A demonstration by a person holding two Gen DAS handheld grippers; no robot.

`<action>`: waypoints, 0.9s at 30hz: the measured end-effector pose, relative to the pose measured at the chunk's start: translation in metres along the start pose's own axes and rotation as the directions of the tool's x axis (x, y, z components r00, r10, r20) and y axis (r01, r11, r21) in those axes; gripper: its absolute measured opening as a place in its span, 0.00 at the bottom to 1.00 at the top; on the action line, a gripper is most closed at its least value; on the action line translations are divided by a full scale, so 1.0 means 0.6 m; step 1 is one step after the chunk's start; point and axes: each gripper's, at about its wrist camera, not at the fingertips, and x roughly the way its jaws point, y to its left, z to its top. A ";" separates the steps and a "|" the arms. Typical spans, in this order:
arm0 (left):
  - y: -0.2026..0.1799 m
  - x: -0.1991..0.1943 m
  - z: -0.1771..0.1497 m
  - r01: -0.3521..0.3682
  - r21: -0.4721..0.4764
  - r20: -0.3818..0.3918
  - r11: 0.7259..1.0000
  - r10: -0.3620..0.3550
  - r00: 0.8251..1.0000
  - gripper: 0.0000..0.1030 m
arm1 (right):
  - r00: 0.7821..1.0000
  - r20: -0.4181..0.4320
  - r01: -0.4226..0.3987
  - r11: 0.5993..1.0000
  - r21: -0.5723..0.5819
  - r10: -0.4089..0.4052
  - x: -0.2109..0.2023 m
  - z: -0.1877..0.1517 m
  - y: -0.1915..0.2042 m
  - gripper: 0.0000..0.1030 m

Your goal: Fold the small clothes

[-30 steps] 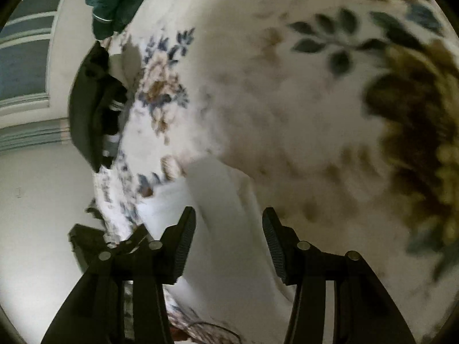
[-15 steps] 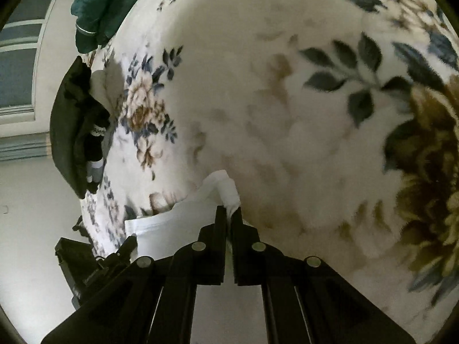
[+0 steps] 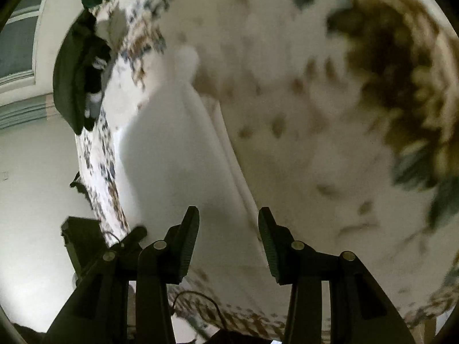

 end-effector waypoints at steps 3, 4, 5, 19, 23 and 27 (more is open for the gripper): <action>0.000 -0.016 0.004 0.087 -0.020 0.033 0.996 -0.086 0.996 0.08 | 0.992 0.011 -0.125 0.991 0.037 0.125 0.014 -0.006 -0.011 0.21; 0.004 -0.029 0.004 0.117 -0.024 0.053 0.993 -0.116 0.992 0.07 | 0.990 0.017 -0.142 0.989 0.040 0.142 0.013 -0.007 -0.011 0.06; 0.009 -0.033 0.006 0.129 -0.032 0.055 0.991 -0.127 0.990 0.07 | 0.987 0.028 -0.157 0.987 0.045 0.156 0.009 -0.009 -0.011 0.06; 0.061 -0.024 0.046 0.148 -0.112 0.065 0.983 -0.142 0.988 0.71 | 0.984 -0.051 -0.170 0.985 -0.011 0.169 0.001 0.033 -0.031 0.80; 0.064 0.034 0.079 0.188 -0.121 0.040 0.975 -0.185 0.982 0.71 | 0.946 -0.139 -0.296 0.955 0.009 0.295 0.058 0.063 -0.038 0.81; 0.049 0.039 0.084 0.174 -0.094 0.054 0.980 -0.169 0.984 0.70 | 0.925 -0.168 -0.354 0.934 -0.047 0.342 0.084 0.069 -0.002 0.76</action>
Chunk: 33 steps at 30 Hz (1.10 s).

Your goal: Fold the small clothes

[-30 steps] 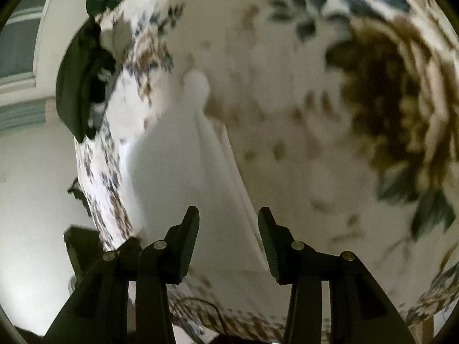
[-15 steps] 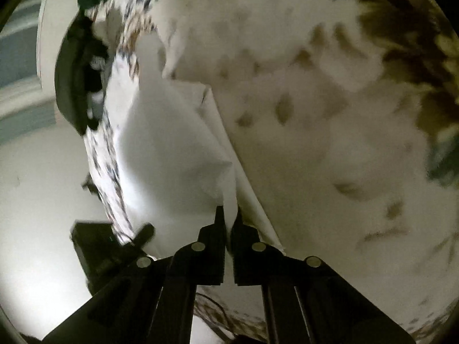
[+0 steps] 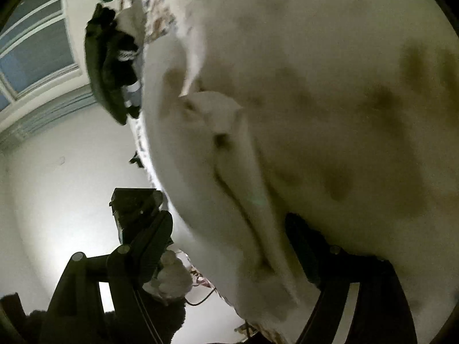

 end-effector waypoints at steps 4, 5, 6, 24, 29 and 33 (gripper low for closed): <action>-0.014 -0.016 -0.008 -0.030 0.044 0.007 0.999 0.029 1.000 0.18 | 0.999 -0.023 0.023 0.999 -0.032 -0.024 0.024 -0.004 0.030 0.22; -0.020 -0.024 -0.007 -0.043 0.054 0.019 0.998 0.042 0.999 0.17 | 1.000 -0.013 0.028 0.999 -0.032 -0.028 0.023 -0.005 0.037 0.20; -0.029 -0.031 -0.005 -0.046 0.058 0.024 0.997 0.045 0.999 0.16 | 0.999 -0.005 0.040 0.998 -0.044 -0.041 0.021 -0.007 0.050 0.18; -0.270 -0.309 0.330 -0.099 0.236 0.319 0.967 0.019 0.948 0.16 | 0.996 0.085 0.045 0.925 -0.377 -0.013 0.033 0.233 0.572 0.15; -0.246 -0.327 0.494 -0.152 0.232 0.393 0.961 0.050 0.918 0.16 | 0.994 0.084 0.095 0.894 -0.438 -0.064 0.124 0.390 0.674 0.15; -0.200 -0.302 0.571 -0.191 0.212 0.389 0.958 0.097 0.916 0.16 | 0.986 0.074 0.169 0.875 -0.454 -0.152 0.186 0.474 0.690 0.15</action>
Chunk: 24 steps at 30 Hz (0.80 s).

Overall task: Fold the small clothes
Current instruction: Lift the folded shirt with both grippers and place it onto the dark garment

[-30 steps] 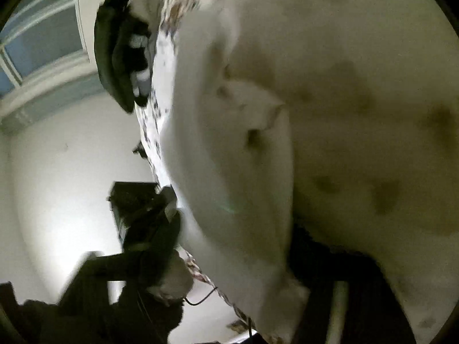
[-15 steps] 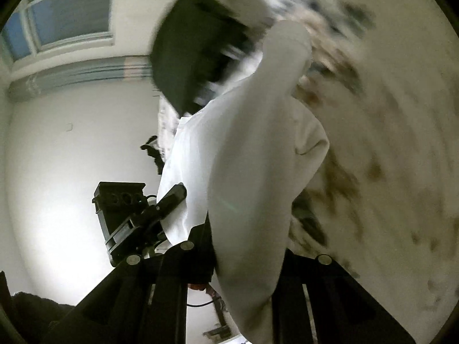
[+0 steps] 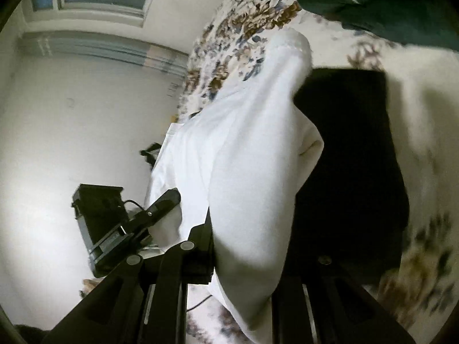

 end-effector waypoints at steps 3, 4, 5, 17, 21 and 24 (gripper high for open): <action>0.025 0.029 0.009 -0.019 -0.005 -0.037 1.000 0.019 0.999 0.17 | 0.998 -0.024 0.055 0.998 0.009 -0.055 0.035 0.025 -0.012 0.16; 0.027 0.035 0.008 -0.030 -0.005 -0.046 1.000 0.030 0.998 0.19 | 0.998 -0.026 0.062 0.998 0.017 -0.061 0.037 0.027 -0.016 0.17; 0.027 0.036 0.008 -0.037 -0.010 -0.053 0.999 0.036 0.998 0.19 | 0.997 -0.024 0.074 0.997 0.028 -0.074 0.034 0.029 -0.021 0.22; -0.061 -0.011 -0.024 -0.482 0.134 0.059 0.866 0.479 0.876 0.82 | 0.712 0.124 0.701 0.709 -0.071 -0.692 -0.038 -0.073 0.047 0.86; -0.096 -0.030 -0.049 -0.557 0.175 0.088 0.812 0.550 0.830 1.00 | 0.606 0.170 0.793 0.607 -0.052 -0.777 -0.066 -0.125 0.093 1.00; -0.130 -0.066 -0.076 -0.589 0.200 0.119 0.783 0.577 0.808 1.00 | 0.537 0.222 0.838 0.546 -0.024 -0.814 -0.101 -0.166 0.139 1.00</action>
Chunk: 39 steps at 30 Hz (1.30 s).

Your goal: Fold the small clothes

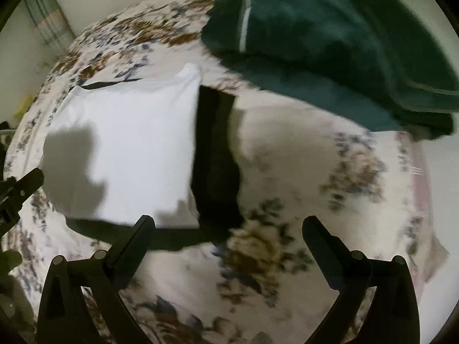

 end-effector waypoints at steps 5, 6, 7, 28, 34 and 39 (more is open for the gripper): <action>-0.010 -0.108 -0.020 -0.023 0.007 0.059 1.000 0.023 0.998 1.00 | 0.993 0.093 0.077 0.997 0.019 -0.078 -0.145 -0.054 -0.027 1.00; -0.012 -0.139 -0.025 -0.030 0.008 0.073 1.000 0.029 0.997 1.00 | 0.991 0.109 0.078 0.997 0.026 -0.080 -0.175 -0.064 -0.033 1.00; -0.013 -0.157 -0.026 -0.025 0.012 0.079 1.000 0.024 0.997 1.00 | 0.988 0.125 0.082 0.996 0.028 -0.085 -0.210 -0.075 -0.039 1.00; -0.028 -0.667 -0.158 -0.037 0.027 0.350 0.999 0.025 0.937 1.00 | 0.879 0.473 0.070 0.997 0.014 -0.068 -0.823 -0.343 -0.068 1.00; -0.031 -0.733 -0.188 -0.018 0.033 0.389 0.999 0.004 0.921 1.00 | 0.844 0.535 0.048 0.999 0.018 -0.050 -0.908 -0.392 -0.088 1.00; -0.030 -0.767 -0.206 -0.019 0.035 0.418 0.999 0.002 0.908 1.00 | 0.822 0.568 0.050 0.999 0.005 -0.044 -0.953 -0.418 -0.099 1.00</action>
